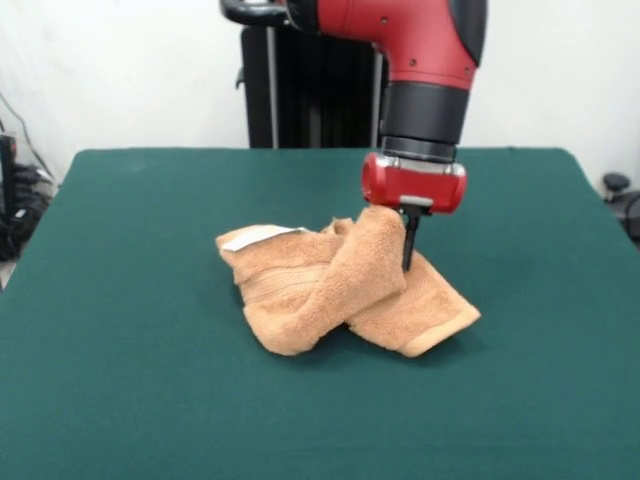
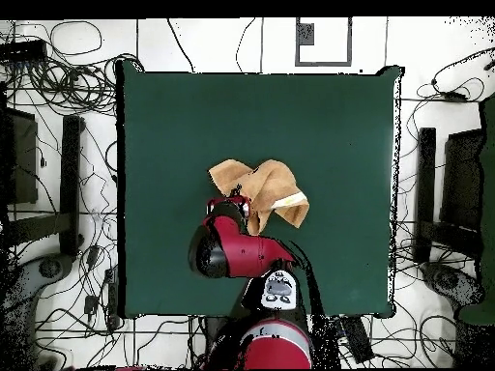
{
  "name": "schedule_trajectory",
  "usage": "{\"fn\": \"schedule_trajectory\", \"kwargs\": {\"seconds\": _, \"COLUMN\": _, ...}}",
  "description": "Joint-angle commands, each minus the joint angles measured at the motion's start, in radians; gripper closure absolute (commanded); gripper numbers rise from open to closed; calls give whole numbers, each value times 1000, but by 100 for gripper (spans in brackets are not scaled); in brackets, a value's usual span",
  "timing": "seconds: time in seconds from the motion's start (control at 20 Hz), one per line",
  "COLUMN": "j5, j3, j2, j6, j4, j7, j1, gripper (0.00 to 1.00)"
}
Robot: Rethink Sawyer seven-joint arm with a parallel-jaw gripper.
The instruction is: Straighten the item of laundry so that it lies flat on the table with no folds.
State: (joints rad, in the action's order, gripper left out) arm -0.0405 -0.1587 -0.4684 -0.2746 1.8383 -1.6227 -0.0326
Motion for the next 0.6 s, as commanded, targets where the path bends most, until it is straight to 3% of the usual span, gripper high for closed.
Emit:
{"fn": "schedule_trajectory", "kwargs": {"seconds": 0.05, "j5": 105, "j3": 31, "j2": 16, "j6": -75, "j4": -2, "j7": -265, "j1": -7, "gripper": 100}}
{"fn": "schedule_trajectory", "kwargs": {"seconds": 0.2, "j5": 97, "j3": 53, "j2": -20, "j6": -50, "j4": 29, "j7": -266, "j1": 11, "gripper": 100}}
{"fn": "schedule_trajectory", "kwargs": {"seconds": 0.3, "j5": 82, "j3": 114, "j2": -60, "j6": -26, "j4": 91, "j7": -308, "j1": 60, "gripper": 100}}
{"fn": "schedule_trajectory", "kwargs": {"seconds": 0.45, "j5": 57, "j3": 287, "j2": -87, "j6": -32, "j4": 212, "j7": -430, "j1": 208, "gripper": 100}}
{"fn": "schedule_trajectory", "kwargs": {"seconds": 0.6, "j5": 63, "j3": 335, "j2": -113, "j6": -8, "j4": 261, "j7": -434, "j1": 255, "gripper": 100}}
